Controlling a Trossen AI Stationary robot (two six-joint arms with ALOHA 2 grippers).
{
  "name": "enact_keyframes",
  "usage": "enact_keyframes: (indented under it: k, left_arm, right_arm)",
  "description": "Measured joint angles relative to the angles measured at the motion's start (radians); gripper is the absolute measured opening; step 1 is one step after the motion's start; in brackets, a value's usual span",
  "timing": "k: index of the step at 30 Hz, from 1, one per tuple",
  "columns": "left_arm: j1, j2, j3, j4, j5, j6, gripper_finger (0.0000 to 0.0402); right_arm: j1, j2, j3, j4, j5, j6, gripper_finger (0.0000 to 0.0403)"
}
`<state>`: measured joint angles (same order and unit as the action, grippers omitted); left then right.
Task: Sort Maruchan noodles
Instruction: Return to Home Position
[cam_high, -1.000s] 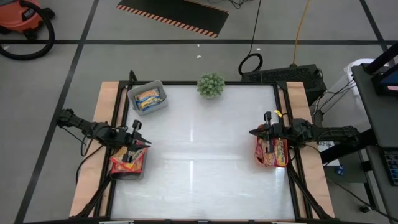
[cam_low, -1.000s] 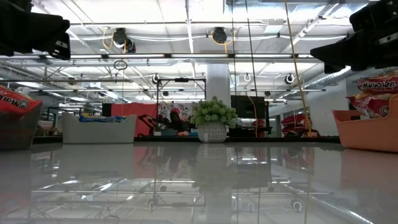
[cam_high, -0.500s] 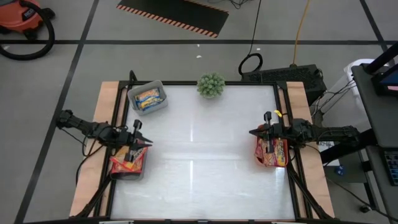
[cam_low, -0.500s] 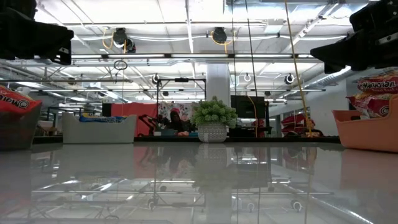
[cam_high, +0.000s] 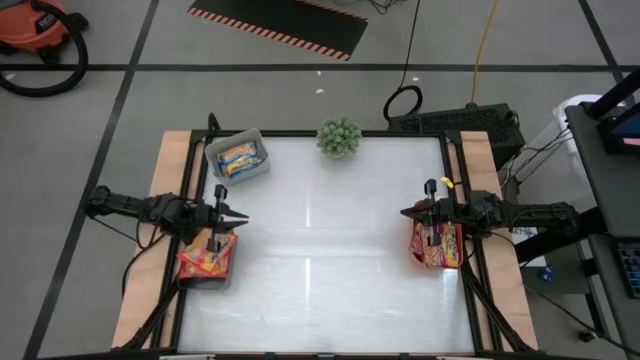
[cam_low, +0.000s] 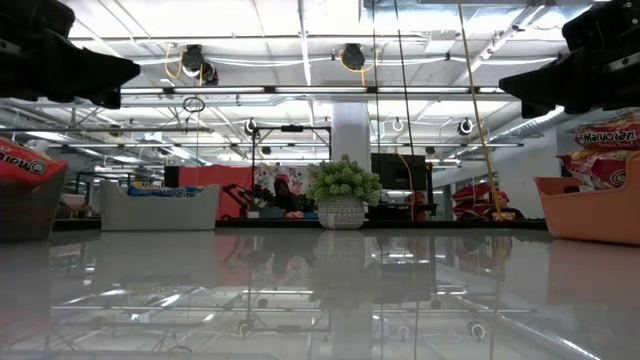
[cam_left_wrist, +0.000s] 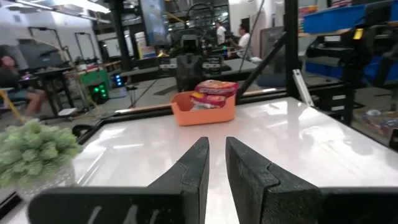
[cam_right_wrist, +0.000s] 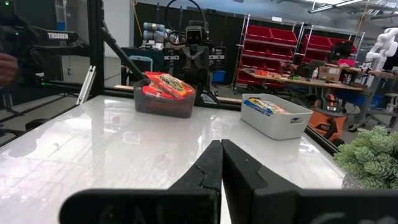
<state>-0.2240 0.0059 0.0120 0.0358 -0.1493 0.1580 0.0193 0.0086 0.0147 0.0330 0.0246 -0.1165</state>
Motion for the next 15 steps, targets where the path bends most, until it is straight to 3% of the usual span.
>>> enact_keyframes:
  k: [15]
  left_arm:
    - [0.014, 0.000, -0.001, -0.004, 0.026, -0.026, 0.0060]
  right_arm:
    - [0.000, 0.000, 0.000, 0.000, 0.000, 0.000, 0.0000]
